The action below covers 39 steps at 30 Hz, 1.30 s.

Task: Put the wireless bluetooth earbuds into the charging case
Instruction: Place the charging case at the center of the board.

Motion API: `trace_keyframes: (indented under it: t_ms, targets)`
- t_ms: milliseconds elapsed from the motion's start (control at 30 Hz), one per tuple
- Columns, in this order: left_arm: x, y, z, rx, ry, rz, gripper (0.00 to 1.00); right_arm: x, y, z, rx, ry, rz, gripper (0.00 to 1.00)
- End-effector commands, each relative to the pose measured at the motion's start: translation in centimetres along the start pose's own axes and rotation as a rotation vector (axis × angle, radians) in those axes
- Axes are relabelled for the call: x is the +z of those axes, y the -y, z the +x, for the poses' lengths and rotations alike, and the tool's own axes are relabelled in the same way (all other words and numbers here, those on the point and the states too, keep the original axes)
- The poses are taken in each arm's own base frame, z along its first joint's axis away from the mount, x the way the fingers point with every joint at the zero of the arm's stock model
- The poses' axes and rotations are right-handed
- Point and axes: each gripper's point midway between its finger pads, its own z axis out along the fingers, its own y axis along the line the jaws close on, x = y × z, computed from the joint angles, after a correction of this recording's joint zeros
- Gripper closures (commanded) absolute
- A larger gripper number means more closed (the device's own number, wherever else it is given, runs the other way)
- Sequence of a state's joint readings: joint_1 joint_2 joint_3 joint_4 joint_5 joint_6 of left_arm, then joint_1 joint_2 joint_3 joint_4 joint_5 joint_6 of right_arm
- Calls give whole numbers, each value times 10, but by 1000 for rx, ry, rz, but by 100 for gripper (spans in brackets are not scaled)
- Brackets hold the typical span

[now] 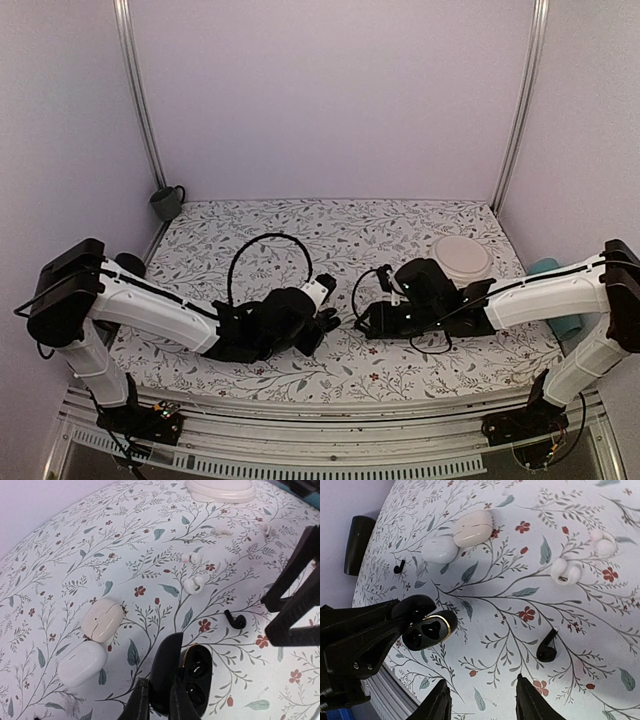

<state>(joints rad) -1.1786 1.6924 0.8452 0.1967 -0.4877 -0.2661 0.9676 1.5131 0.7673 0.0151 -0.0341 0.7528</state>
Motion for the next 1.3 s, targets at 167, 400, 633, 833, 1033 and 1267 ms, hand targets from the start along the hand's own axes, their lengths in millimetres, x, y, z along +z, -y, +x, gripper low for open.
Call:
trace_keyframes:
  t_ms: [167,400,633,833,1033,1267]
  targets:
    - [4,1,-1,-2,33,-91,100,7,41,13,129,-7,84,56]
    - [6,6,1,-6,26,-70,100,22,59,14,89,-34,191,60]
    - [12,11,7,-5,15,-52,100,32,55,14,43,-38,249,60]
    - [12,24,7,5,15,34,100,32,58,19,49,-46,262,60]
    - [12,26,11,12,-8,72,100,27,58,17,42,-39,259,59]
    - [14,21,15,7,-24,66,100,32,52,20,17,-60,261,59]
